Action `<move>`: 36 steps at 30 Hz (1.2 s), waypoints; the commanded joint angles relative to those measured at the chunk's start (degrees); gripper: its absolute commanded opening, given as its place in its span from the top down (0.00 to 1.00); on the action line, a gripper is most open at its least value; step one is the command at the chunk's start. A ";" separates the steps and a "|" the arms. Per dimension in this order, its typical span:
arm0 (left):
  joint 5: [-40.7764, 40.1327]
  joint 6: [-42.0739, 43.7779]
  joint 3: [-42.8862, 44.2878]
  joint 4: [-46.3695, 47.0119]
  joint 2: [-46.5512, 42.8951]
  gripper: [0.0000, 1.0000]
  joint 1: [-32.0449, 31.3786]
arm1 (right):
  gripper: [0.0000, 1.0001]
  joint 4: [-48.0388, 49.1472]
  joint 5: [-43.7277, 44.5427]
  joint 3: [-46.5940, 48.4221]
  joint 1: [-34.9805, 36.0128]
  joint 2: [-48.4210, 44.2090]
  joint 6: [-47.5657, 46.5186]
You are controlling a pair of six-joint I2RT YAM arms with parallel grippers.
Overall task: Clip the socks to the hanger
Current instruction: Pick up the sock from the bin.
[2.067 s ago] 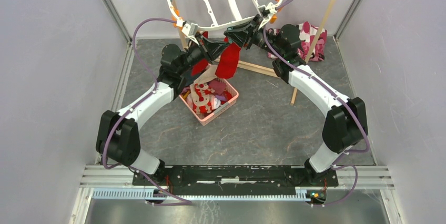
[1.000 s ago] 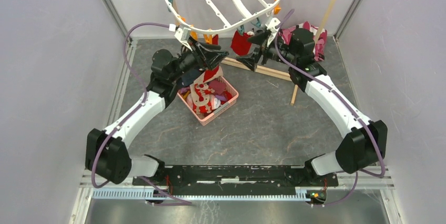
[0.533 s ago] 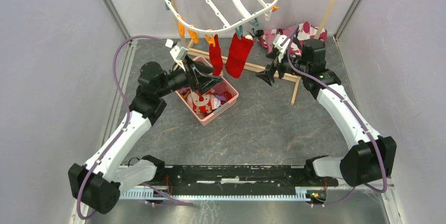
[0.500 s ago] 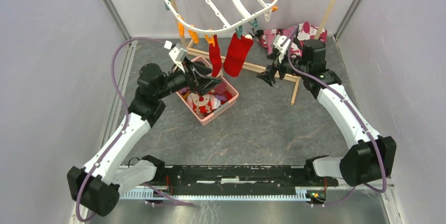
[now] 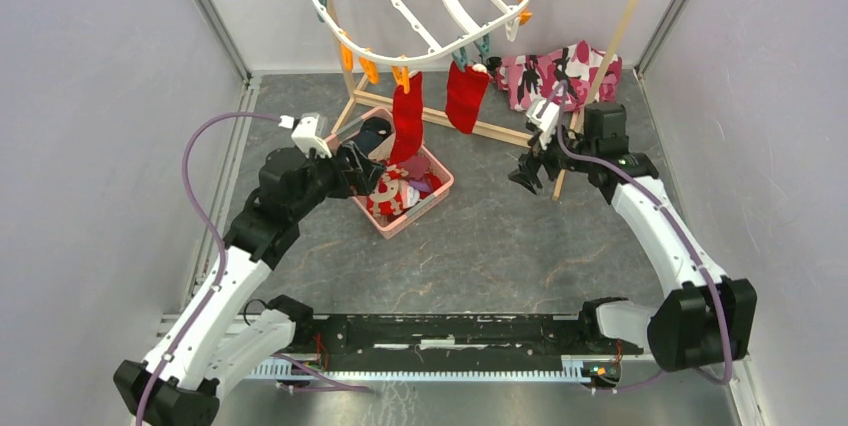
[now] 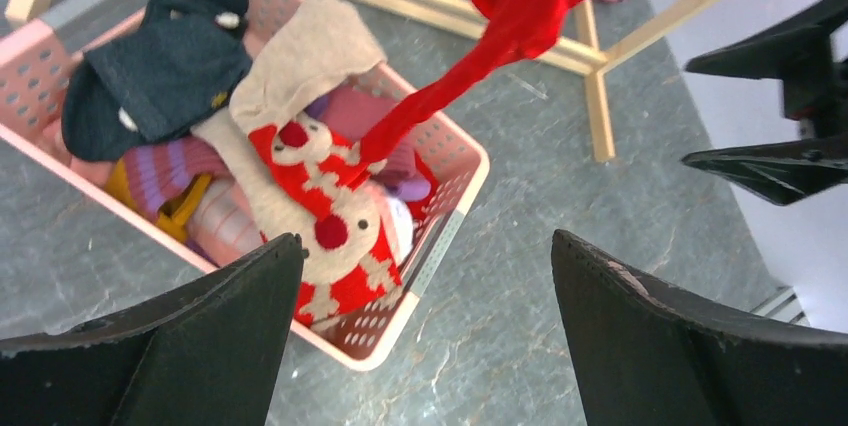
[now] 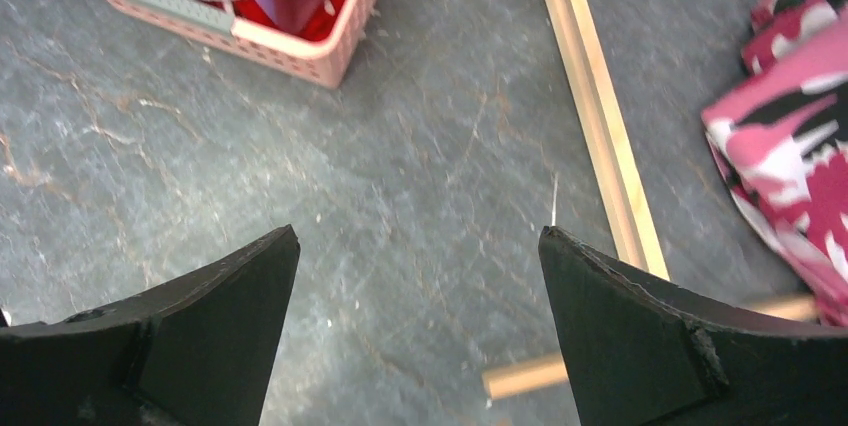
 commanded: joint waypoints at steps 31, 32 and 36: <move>-12.70 -25.08 -1.20 4.90 21.57 0.49 0.24 | 0.02 -5.30 -6.83 -8.39 -9.33 -11.32 -2.57; -12.61 -25.32 -1.30 5.77 21.82 0.49 0.22 | 0.02 -5.17 -6.79 -9.03 -9.50 -12.07 -2.84; -12.79 -27.04 -2.31 8.49 23.09 0.50 0.24 | 0.02 -3.97 -7.18 -12.28 -9.47 -14.01 -2.23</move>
